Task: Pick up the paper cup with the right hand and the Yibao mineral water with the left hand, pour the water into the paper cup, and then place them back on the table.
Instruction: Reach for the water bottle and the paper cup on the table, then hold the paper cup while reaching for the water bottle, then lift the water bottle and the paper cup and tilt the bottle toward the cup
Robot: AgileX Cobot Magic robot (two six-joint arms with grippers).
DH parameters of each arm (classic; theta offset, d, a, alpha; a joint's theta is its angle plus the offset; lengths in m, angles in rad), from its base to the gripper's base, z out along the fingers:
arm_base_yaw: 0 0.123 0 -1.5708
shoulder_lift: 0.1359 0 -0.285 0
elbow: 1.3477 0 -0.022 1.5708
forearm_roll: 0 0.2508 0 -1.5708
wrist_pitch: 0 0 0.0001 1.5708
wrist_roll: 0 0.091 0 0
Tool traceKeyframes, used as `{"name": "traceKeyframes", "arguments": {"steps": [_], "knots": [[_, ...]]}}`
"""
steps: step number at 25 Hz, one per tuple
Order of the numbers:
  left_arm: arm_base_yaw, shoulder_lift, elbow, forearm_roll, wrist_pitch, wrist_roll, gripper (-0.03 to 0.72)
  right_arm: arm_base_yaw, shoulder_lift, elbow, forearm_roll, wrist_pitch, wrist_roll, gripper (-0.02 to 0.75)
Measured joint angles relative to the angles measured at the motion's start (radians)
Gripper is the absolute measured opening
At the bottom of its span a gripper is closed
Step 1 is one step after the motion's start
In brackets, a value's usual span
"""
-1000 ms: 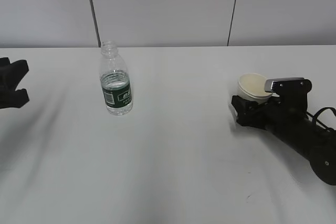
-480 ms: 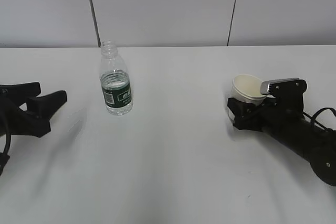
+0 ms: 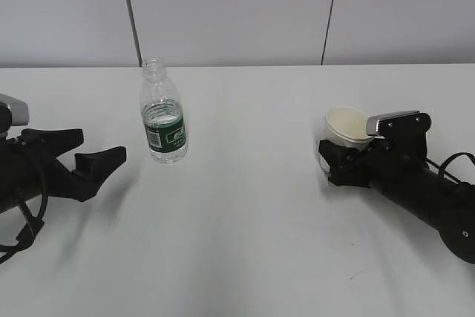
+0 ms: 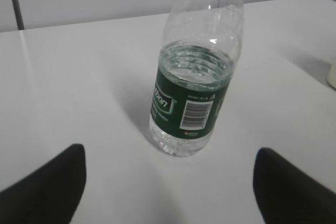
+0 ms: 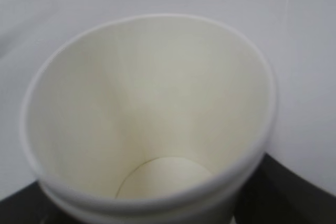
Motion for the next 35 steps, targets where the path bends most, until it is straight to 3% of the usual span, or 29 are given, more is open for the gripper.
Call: {"name": "traceKeyframes", "arguments": {"steps": [4, 14, 25, 30, 35], "knots": [[-0.019, 0.056, -0.073, 0.006, 0.001, 0.0, 0.592, 0.0, 0.0, 0.0, -0.029, -0.002, 0.0, 0.499], [-0.174, 0.183, -0.327, -0.039, 0.028, 0.017, 0.592, 0.0, 0.0, -0.005, -0.056, -0.002, 0.0, 0.498], [-0.187, 0.339, -0.508, -0.085, 0.071, 0.018, 0.588, 0.0, 0.0, -0.005, -0.056, -0.002, 0.0, 0.498], [-0.187, 0.356, -0.525, -0.085, 0.069, 0.018, 0.577, 0.0, 0.0, -0.005, -0.056, -0.002, 0.0, 0.498], [-0.188, 0.356, -0.525, -0.08, 0.069, 0.018, 0.453, 0.0, 0.0, -0.005, -0.06, -0.002, 0.0, 0.498]]}}
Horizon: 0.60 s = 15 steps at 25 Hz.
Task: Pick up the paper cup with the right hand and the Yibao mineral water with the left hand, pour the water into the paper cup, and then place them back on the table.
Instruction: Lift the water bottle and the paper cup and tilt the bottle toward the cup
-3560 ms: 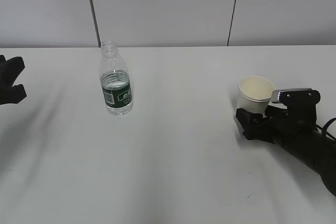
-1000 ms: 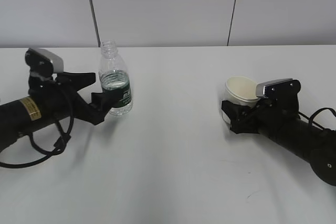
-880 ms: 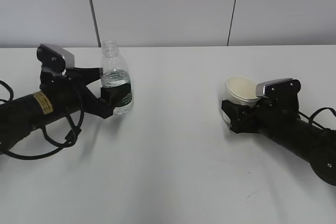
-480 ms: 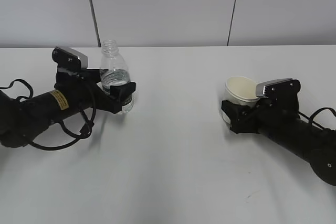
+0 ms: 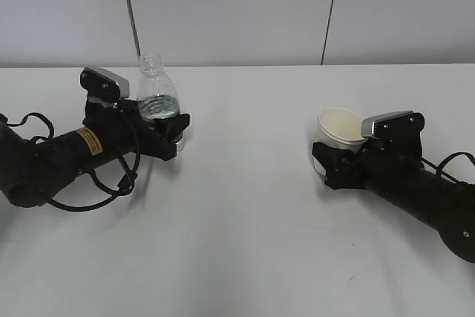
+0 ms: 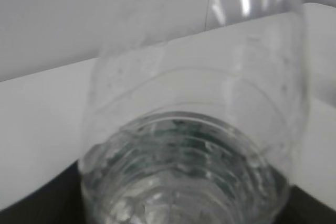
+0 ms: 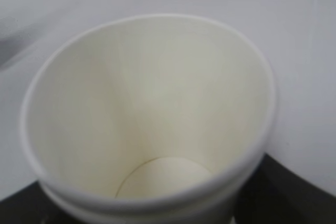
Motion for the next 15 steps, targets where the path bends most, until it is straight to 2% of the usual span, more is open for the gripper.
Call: {"name": "traceKeyframes", "arguments": {"steps": [1, 4, 9, 15], "knots": [[0.0, 0.0, 0.0, 0.004, 0.0, 0.0, 0.417, 0.0, 0.0, 0.0, -0.01, 0.0, 0.0, 0.498], [0.0, 0.0, -0.001, 0.025, 0.0, 0.0, 0.368, 0.0, 0.0, -0.004, -0.067, 0.0, 0.0, 0.498], [0.0, -0.011, -0.001, 0.054, 0.019, 0.0, 0.359, 0.0, 0.0, -0.03, -0.206, 0.0, 0.009, 0.497], [0.0, -0.082, -0.001, 0.135, 0.152, 0.0, 0.356, 0.007, 0.0, -0.07, -0.321, 0.0, 0.068, 0.497]]}}
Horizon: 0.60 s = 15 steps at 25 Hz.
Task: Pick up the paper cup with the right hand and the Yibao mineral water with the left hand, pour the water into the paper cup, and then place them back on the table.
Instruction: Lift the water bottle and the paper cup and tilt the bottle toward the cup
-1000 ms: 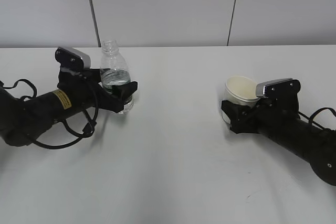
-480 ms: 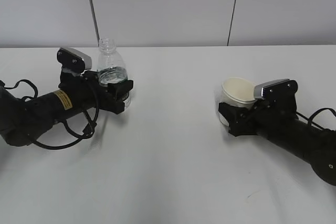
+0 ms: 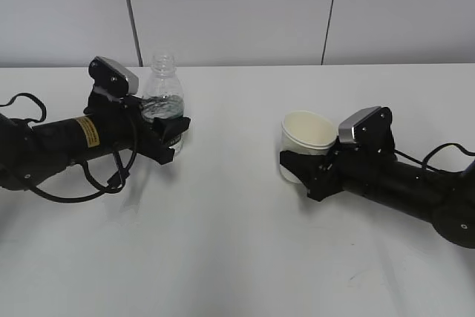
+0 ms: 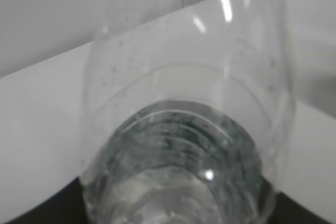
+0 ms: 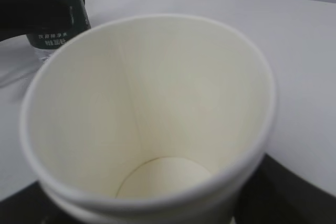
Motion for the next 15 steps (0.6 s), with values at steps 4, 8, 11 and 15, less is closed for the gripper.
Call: {"name": "traceKeyframes", "arguments": {"steps": [4, 8, 11, 15], "knots": [[0.0, -0.056, 0.001, 0.047, 0.07, 0.0, 0.356, 0.047, 0.001, -0.031, -0.015, 0.0, 0.008, 0.497], [0.0, -0.12, 0.001, 0.088, 0.168, 0.0, 0.356, 0.111, 0.001, -0.066, -0.029, 0.006, 0.015, 0.497], [0.0, -0.164, 0.001, 0.132, 0.234, 0.0, 0.356, 0.148, 0.001, -0.099, -0.048, 0.027, 0.049, 0.497], [0.0, -0.219, 0.001, 0.174, 0.318, 0.0, 0.356, 0.177, 0.001, -0.144, -0.085, 0.057, 0.115, 0.497]]}}
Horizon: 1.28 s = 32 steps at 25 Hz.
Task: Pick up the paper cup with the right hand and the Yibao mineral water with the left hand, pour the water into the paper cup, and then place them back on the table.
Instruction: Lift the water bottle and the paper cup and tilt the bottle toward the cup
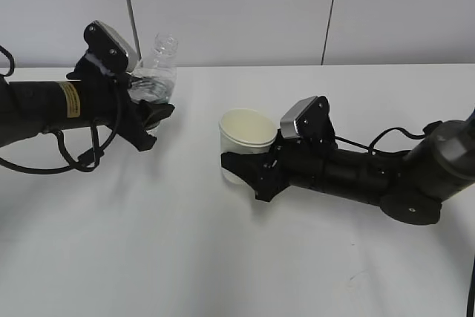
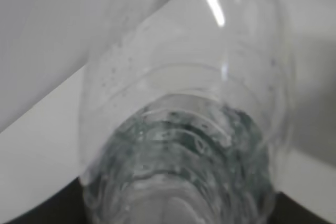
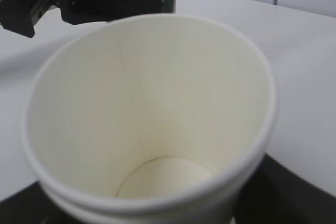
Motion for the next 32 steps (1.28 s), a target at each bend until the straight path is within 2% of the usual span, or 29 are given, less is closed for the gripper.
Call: {"name": "traceKeyframes", "arguments": {"steps": [9, 16, 22, 32], "knots": [[0.0, -0.097, 0.007, 0.15, 0.191, 0.0, 0.354, 0.065, 0.006, -0.094, -0.099, 0.094, 0.094, 0.497], [0.0, -0.146, 0.006, 0.203, 0.276, 0.002, 0.354, 0.07, 0.007, -0.165, -0.186, 0.099, 0.207, 0.497], [0.0, -0.159, -0.015, 0.3, 0.331, 0.016, 0.344, 0.07, 0.007, -0.224, -0.272, 0.111, 0.3, 0.497], [-0.041, -0.16, -0.041, 0.401, 0.427, 0.018, 0.343, 0.07, 0.01, -0.256, -0.297, 0.135, 0.334, 0.497]]}}
